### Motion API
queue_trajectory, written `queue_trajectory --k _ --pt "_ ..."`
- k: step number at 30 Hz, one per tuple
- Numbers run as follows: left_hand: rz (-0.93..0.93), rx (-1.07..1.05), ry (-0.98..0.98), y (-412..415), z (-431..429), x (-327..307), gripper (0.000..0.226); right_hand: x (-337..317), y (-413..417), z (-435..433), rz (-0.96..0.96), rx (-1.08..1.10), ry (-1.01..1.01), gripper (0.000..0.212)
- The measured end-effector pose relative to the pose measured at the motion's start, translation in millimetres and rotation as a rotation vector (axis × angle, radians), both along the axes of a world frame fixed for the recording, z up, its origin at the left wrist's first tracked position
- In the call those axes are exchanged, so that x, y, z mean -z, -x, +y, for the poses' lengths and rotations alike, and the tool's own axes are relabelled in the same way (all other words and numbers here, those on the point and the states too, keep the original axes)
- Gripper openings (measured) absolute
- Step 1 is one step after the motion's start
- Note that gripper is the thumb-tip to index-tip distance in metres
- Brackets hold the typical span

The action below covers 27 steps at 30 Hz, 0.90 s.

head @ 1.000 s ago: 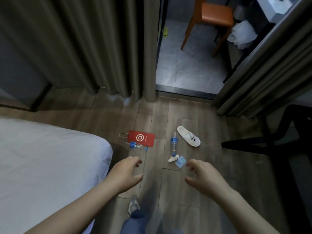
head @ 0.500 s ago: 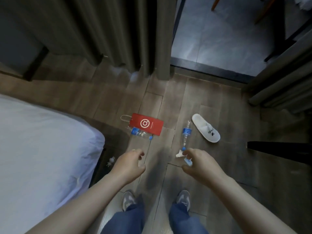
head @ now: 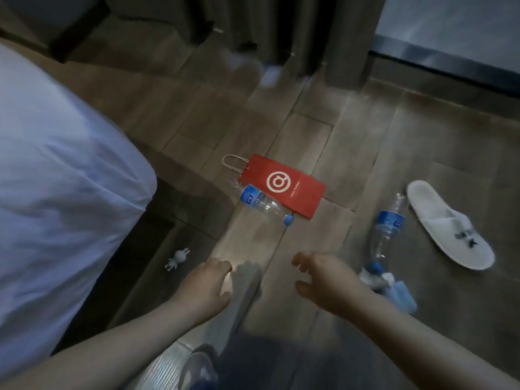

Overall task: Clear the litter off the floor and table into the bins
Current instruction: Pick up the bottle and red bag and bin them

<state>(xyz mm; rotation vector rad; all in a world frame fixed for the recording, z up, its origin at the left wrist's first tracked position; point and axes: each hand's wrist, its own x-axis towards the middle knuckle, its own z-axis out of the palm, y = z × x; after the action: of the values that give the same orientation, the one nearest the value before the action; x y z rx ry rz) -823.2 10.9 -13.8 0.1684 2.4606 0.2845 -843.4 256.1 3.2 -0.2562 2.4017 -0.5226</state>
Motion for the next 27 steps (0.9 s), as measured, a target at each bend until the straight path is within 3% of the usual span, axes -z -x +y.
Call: queue_trajectory --k 4,8,15,18,27 --pt "0.069 -0.097 -0.001 11 -39 90 0.039 93 23 -34 -0.008 -0.172 -0.013 0.042" --pt "0.156 -0.159 0.008 17 -78 140 0.04 139 41 -54 0.013 -0.245 -0.05 0.042" --pt "0.147 -0.303 0.215 25 -116 160 0.058 141 22 -87 0.049 -0.298 -0.009 0.047" --pt "0.114 -0.379 0.219 29 -122 171 0.067 141 18 -90 0.029 -0.307 -0.002 0.047" --pt "0.192 -0.312 0.03 24 -97 196 0.041 141 32 -70 0.041 -0.246 -0.103 0.046"
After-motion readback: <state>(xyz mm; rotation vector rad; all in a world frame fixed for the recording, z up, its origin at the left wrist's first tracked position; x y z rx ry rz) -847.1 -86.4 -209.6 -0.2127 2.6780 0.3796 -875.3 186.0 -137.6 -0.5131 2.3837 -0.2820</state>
